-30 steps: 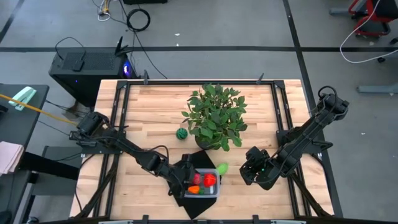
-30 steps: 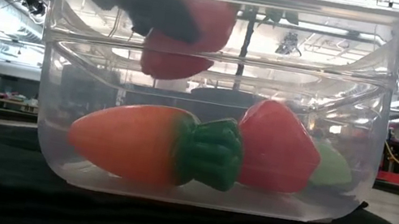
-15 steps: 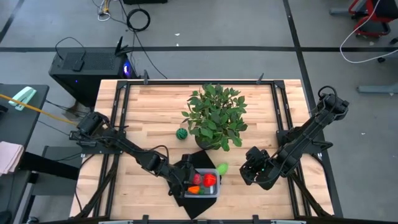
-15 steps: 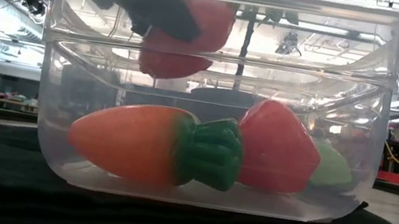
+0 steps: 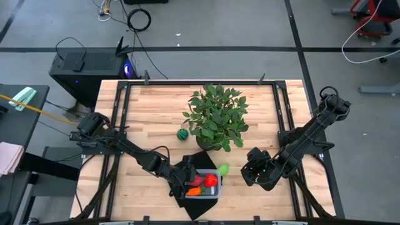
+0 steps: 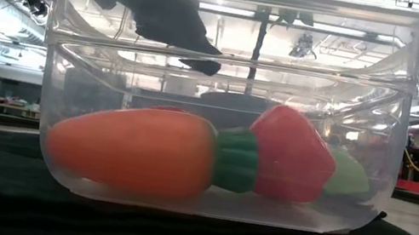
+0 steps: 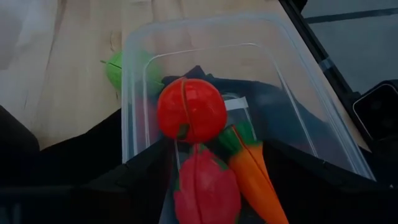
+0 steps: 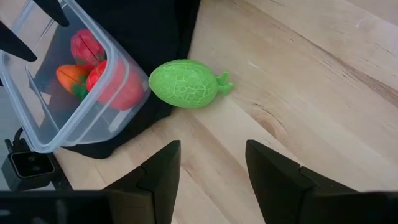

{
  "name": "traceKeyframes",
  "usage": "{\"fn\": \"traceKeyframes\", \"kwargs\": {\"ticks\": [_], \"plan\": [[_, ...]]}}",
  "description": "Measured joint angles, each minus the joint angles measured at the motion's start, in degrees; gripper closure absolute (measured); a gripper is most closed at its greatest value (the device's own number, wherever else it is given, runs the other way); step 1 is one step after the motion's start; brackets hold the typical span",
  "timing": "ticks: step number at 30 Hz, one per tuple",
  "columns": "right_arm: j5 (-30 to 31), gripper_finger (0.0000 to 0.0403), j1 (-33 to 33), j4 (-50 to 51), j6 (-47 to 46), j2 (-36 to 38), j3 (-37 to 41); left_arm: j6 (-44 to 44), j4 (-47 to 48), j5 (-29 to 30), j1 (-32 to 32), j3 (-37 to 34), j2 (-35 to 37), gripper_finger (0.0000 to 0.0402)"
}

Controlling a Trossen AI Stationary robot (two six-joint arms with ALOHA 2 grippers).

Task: Pick and placing Produce into tupperware
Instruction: Put the green watermelon into the transparent bin

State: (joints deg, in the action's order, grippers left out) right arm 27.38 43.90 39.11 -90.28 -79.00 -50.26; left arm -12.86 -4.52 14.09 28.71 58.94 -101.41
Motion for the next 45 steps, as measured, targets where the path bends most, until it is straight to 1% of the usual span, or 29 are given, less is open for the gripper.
{"fn": "traceKeyframes", "kwargs": {"ticks": [5, 12, 15, 23, 26, 33, 37, 41, 45], "plan": [[0.0, 0.0216, -0.02, 0.02, 0.0, 0.0, -0.02, 0.0, -0.01, 0.15, -0.02, 0.0, 0.0, 0.0143], [0.0, 0.0216, 0.0, 0.02, 0.02, 0.0, -0.02, 0.01, -0.61, 0.45, -0.28, 0.0, 0.09, 0.0164], [0.0, 0.0216, 0.04, -0.01, 0.02, 0.0, -0.02, -1.69, -0.27, 0.75, -1.25, -0.04, 1.47, 0.0169], [0.0, 0.0216, 0.15, 0.06, 0.02, 0.0, -0.02, -1.49, 0.81, 0.5, -2.11, -0.03, 7.42, 0.0174], [0.0, 0.0216, 0.15, 0.07, 0.04, 0.0, -0.02, -1.47, 5.7, 0.48, -1.91, 0.0, 8.85, 0.0198], [0.0, 0.0216, 0.15, 0.07, 0.04, 0.0, -0.02, -0.96, 19.68, 0.73, -1.83, -0.02, 11.24, 0.0276], [0.0, 0.0216, 0.15, 0.04, 0.04, 0.0, -0.02, -0.86, 24.38, 1.19, -2.22, -0.01, 12.95, 0.0306], [0.0, 0.0216, 0.15, -0.02, 0.03, -0.02, -0.02, -0.85, 30.74, 4.65, -2.32, -0.02, 14.79, 0.0328], [0.0, 0.0216, 0.15, 0.04, 0.02, -0.02, -0.02, -0.85, 36.5, 8.63, -2.65, -0.55, 17.2, 0.0341]]}}
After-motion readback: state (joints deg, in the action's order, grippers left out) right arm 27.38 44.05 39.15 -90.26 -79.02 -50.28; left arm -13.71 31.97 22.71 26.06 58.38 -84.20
